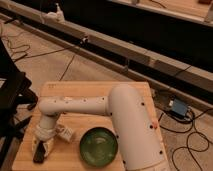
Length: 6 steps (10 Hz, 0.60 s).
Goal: Place the eraser in the ceramic cup
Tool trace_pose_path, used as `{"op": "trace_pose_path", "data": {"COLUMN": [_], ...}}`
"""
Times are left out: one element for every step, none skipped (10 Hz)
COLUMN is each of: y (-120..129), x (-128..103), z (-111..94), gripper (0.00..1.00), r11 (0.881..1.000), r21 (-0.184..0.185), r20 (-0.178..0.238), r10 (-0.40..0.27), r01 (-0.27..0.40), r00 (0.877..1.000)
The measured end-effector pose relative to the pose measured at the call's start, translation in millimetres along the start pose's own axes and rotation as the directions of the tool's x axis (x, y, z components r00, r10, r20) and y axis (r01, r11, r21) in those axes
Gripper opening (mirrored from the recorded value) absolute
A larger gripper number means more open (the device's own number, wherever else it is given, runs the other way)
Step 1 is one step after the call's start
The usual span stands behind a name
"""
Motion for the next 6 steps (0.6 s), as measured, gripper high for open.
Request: {"op": "trace_pose_path", "data": {"y": [2, 4, 6, 11, 18, 28], "x": [-5, -11, -18, -24, -27, -30], "z": [-9, -19, -30, -44, -55, -69], "gripper": [0.0, 0.0, 0.0, 0.0, 0.0, 0.0], "r11": [0.999, 0.998, 0.996, 0.992, 0.988, 0.983], "r21": [0.03, 0.058, 0.085, 0.114, 0.13, 0.147], "r20": [-0.013, -0.019, -0.025, -0.039, -0.055, -0.073], "r10": [0.015, 0.028, 0.041, 0.063, 0.087, 0.121], "r01": [-0.015, -0.027, -0.039, -0.059, -0.079, -0.109], "r00": [1.0, 0.999, 0.999, 0.997, 0.995, 0.99]}}
